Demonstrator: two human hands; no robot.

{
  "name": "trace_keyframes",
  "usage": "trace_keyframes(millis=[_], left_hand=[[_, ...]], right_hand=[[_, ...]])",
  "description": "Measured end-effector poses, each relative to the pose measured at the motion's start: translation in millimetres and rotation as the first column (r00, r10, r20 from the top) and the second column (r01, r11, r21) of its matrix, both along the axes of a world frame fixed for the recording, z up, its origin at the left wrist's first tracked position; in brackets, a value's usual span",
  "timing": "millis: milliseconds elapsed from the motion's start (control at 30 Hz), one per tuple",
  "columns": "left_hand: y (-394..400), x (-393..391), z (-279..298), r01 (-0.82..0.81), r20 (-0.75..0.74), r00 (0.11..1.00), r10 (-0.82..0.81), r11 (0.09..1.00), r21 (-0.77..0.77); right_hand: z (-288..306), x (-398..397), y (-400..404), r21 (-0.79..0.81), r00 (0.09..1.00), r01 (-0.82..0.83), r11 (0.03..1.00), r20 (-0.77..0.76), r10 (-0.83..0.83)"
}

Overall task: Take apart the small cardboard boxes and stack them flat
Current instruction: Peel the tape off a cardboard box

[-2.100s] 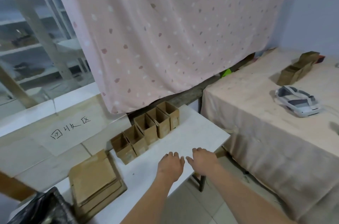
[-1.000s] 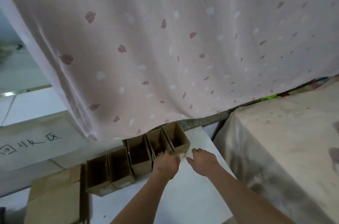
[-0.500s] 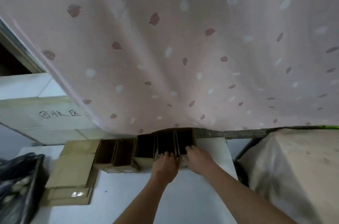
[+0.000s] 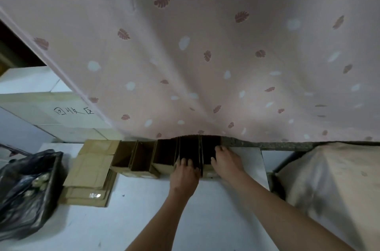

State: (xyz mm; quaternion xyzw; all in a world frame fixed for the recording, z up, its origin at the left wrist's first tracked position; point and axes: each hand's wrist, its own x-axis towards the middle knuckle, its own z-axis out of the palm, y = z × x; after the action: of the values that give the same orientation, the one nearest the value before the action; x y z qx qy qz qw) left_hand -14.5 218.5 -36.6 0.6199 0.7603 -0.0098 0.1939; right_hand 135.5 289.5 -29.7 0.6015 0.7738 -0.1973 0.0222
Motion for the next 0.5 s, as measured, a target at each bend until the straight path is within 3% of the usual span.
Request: trace_keyframes(millis=[100,200,300,500], left_hand=[[-7.7,7.1,-2.5,-0.266,0.085,0.962,0.259,0.959,0.096],[-11.6,14.6,-4.7,-0.501,0.133,0.861,0.49,0.863,0.06],[-13.3,22.4,-10.4,-0.543,0.122,0.834,0.537,0.84,0.012],[-11.1,29.0,-30.2,-0.668,0.315,0.684,0.658,0.738,-0.093]], right_hand=[[-1.3,-6.1,-5.9,0.02,0.988,0.145,0.989,-0.05,-0.144],[-5.2,-16.6,-10.7,-0.064,0.951,0.286,0.956,-0.103,-0.291],[-10.4,-28.3,-11.3,-0.161,0.913,0.366,0.917,-0.127,-0.387],[-22.8,-45.9,-6.8,-0.214,0.883,0.429,0.877,-0.103,-0.457]])
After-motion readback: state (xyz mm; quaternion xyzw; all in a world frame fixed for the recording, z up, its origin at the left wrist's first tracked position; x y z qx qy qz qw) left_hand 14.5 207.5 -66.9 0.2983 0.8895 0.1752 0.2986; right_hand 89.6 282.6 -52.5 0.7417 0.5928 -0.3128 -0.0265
